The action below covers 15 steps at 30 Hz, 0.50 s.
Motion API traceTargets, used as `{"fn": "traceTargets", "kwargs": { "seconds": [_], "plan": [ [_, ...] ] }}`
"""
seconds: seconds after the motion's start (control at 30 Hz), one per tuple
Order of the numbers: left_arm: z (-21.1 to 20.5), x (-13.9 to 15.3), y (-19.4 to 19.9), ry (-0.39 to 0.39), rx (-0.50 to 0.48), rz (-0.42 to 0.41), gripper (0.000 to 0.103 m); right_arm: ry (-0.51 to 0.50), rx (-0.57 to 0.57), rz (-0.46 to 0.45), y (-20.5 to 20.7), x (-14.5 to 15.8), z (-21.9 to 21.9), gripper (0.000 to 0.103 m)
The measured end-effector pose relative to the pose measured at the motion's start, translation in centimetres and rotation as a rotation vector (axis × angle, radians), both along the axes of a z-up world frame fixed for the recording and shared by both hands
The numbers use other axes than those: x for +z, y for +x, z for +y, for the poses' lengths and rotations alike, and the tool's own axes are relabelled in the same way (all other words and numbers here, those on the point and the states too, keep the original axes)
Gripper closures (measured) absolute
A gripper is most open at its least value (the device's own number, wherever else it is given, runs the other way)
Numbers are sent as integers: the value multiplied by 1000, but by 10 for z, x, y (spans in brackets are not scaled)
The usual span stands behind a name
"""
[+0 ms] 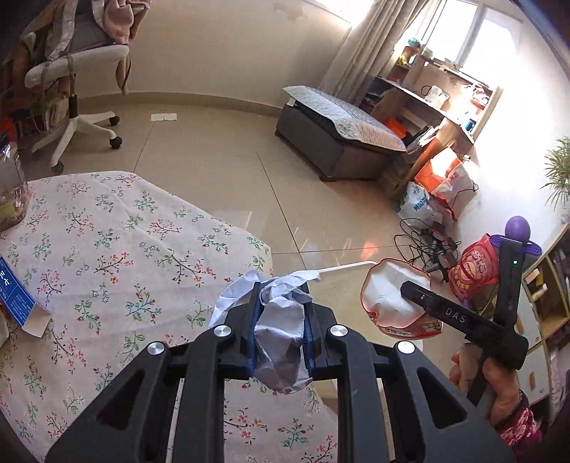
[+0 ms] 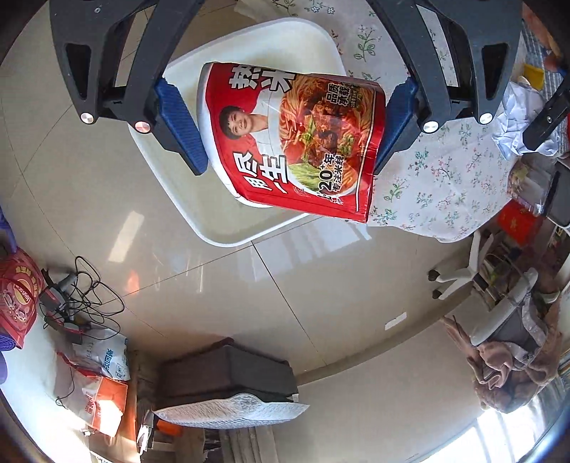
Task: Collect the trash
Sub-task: 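Carry tissue and noodle cup to the white bin and release both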
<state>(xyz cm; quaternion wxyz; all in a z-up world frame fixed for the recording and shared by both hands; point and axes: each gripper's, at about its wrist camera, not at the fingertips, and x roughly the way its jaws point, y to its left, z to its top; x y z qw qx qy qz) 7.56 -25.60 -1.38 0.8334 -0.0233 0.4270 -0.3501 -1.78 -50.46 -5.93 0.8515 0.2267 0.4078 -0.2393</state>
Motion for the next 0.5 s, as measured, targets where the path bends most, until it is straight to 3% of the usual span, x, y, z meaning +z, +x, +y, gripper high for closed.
{"fn": "traceTargets", "kwargs": {
  "seconds": [0.3,0.5],
  "plan": [
    [-49,-7,-2,-14,-80,41,84,-31,-75,60,-8,-2,-1,7],
    [-81,0,-4,-29,-126,45,84,-52,-195,74,-22,1,-18,7]
  ]
}}
